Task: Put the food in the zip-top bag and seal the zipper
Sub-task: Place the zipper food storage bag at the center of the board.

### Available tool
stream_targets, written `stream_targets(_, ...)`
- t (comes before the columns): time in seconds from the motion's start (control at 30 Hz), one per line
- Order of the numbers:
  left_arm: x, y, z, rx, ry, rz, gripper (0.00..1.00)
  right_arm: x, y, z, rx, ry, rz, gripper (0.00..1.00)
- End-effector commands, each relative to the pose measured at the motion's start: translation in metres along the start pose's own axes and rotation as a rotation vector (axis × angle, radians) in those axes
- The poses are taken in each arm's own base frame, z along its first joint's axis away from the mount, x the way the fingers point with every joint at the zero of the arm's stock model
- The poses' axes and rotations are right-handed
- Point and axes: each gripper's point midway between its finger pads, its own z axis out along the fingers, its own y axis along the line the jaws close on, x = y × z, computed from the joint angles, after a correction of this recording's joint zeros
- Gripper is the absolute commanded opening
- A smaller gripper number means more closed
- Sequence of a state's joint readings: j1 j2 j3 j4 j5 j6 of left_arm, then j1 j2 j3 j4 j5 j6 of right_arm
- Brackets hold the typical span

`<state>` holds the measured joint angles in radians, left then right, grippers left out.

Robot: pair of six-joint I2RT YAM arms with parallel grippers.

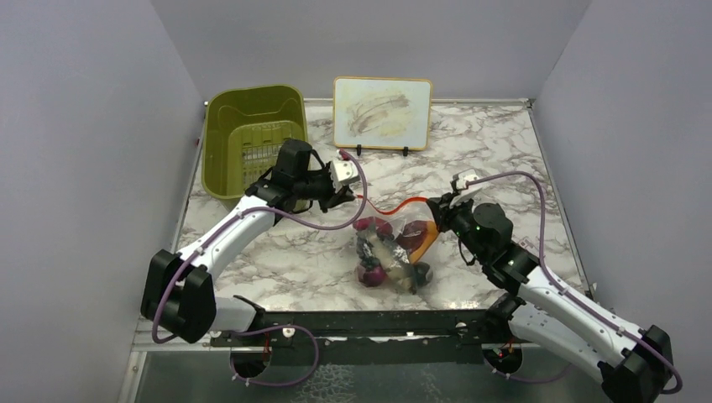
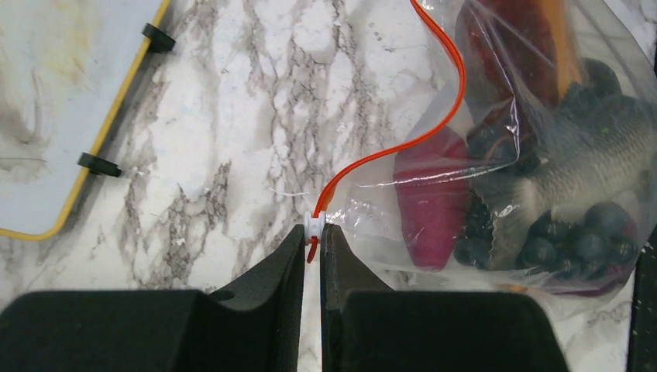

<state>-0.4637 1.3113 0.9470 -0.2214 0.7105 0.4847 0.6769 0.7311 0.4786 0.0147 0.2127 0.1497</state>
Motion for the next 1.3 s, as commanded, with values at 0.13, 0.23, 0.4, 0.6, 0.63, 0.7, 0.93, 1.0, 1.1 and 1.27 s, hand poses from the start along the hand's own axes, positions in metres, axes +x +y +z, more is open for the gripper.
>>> stream_targets(0.13, -0.024, 0.057, 0.015, -0.118, -0.030, 0.053, 0.00, -0.050, -0.020, 0.031, 0.080, -0.175, -0.057, 0.01)
stream_targets(0.23, -0.020, 0.068, 0.020, -0.139, -0.011, 0.043, 0.00, -0.049, -0.029, 0.043, 0.096, -0.161, -0.047, 0.01)
stream_targets(0.4, -0.019, 0.080, 0.022, -0.176, 0.003, 0.039, 0.04, -0.053, -0.041, 0.052, 0.145, -0.144, -0.039, 0.08)
stream_targets(0.6, -0.029, 0.091, 0.012, -0.245, -0.002, 0.040, 0.35, -0.066, -0.037, 0.038, 0.122, -0.162, -0.045, 0.36)
stream_targets(0.63, -0.032, 0.092, 0.010, -0.254, -0.009, 0.043, 0.41, -0.064, -0.037, 0.035, 0.120, -0.146, -0.043, 0.44)
stream_targets(0.7, -0.037, 0.094, 0.006, -0.275, -0.020, 0.040, 0.57, -0.061, -0.035, 0.031, 0.112, -0.109, -0.037, 0.63)
stream_targets(0.93, -0.070, 0.088, -0.012, -0.312, -0.120, 0.024, 0.99, -0.087, -0.028, 0.004, 0.075, -0.115, -0.002, 0.95)
stream_targets(1.0, -0.080, 0.086, -0.020, -0.324, -0.145, 0.025, 0.99, -0.102, -0.028, -0.006, 0.086, -0.134, 0.044, 0.95)
stream_targets(1.1, -0.090, 0.088, -0.038, -0.406, -0.175, -0.016, 0.99, -0.119, -0.027, -0.022, 0.088, -0.154, 0.113, 0.99)
stream_targets(1.27, -0.084, 0.105, -0.075, -0.663, -0.203, -0.272, 0.99, -0.126, -0.022, -0.042, 0.066, -0.155, 0.177, 1.00)
